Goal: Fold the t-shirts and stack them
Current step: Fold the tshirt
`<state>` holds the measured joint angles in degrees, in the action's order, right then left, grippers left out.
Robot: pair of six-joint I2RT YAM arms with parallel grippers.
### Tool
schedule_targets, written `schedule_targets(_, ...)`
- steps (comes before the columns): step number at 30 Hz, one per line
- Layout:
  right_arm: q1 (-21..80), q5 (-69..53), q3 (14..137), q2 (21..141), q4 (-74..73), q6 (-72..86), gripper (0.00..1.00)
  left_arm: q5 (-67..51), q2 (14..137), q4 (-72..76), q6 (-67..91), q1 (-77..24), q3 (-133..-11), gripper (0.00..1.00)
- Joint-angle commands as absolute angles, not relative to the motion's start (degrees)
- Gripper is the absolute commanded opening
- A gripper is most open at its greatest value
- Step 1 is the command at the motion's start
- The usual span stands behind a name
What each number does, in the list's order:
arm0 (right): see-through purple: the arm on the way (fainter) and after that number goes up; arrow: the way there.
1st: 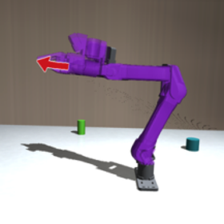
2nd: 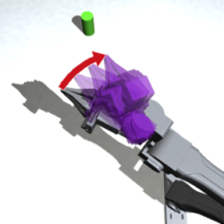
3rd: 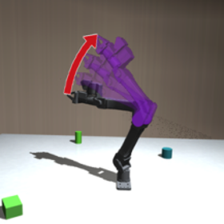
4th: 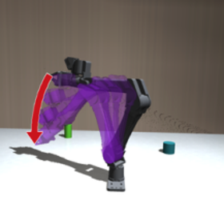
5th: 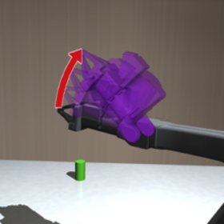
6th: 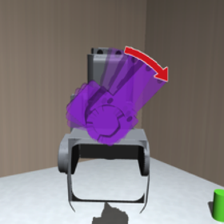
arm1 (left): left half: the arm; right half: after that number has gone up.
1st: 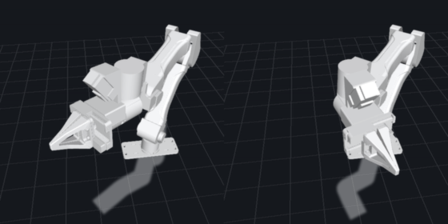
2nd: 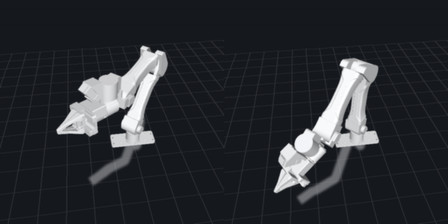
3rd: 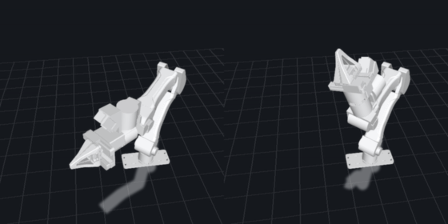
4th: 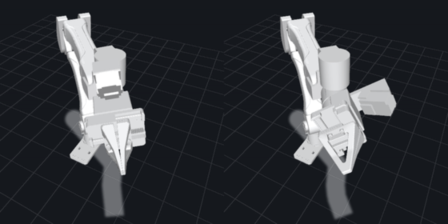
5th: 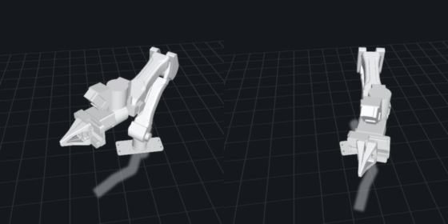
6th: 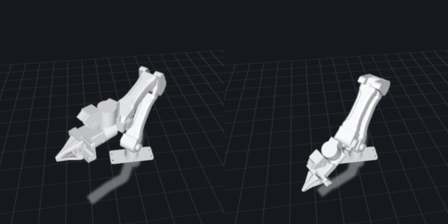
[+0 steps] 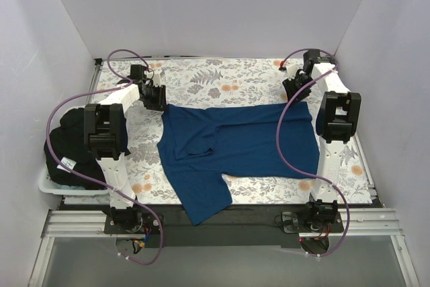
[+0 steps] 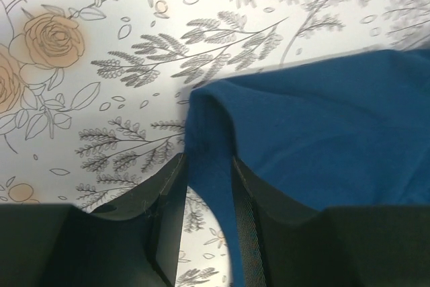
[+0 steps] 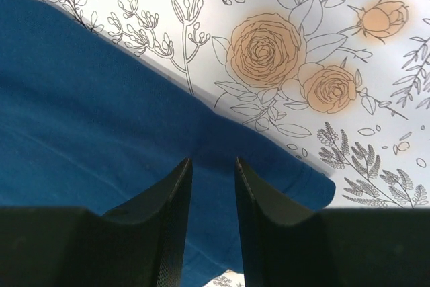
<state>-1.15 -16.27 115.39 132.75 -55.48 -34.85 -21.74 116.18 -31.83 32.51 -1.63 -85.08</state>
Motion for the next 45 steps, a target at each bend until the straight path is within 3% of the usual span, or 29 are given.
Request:
schedule_targets(1,-1.32,-15.65,116.63,132.19,-54.05,-34.10,0.37,-17.76,116.54,-32.87,29.53,-1.76,-87.63,0.31)
schedule_targets(17,-1.32,-9.50,113.91,133.50,-51.33,-33.75,0.37,-16.26,121.46,-32.70,27.60,-4.39,-91.23,0.34)
schedule_targets(22,-1.32,-5.98,112.85,133.68,-49.22,-33.14,0.36,-10.21,122.87,-32.70,27.77,-4.57,-90.88,0.11)
schedule_targets(26,-1.32,-2.56,110.84,133.68,-47.20,-32.70,0.36,-5.81,122.43,-32.70,27.16,-3.87,-88.69,0.00)
schedule_targets(38,-1.41,0.45,109.78,133.95,-45.00,-32.17,0.38,-6.12,119.18,-29.88,28.39,-2.81,-83.50,0.00)
schedule_targets(41,-0.79,-5.51,108.73,131.23,-45.18,-32.43,0.43,-10.26,115.06,-28.31,27.43,-2.73,-82.36,0.18)
schedule_targets(45,1.48,-9.84,107.49,125.09,-45.62,-32.26,0.45,-14.06,110.14,-28.48,28.39,-2.73,-82.79,0.26)
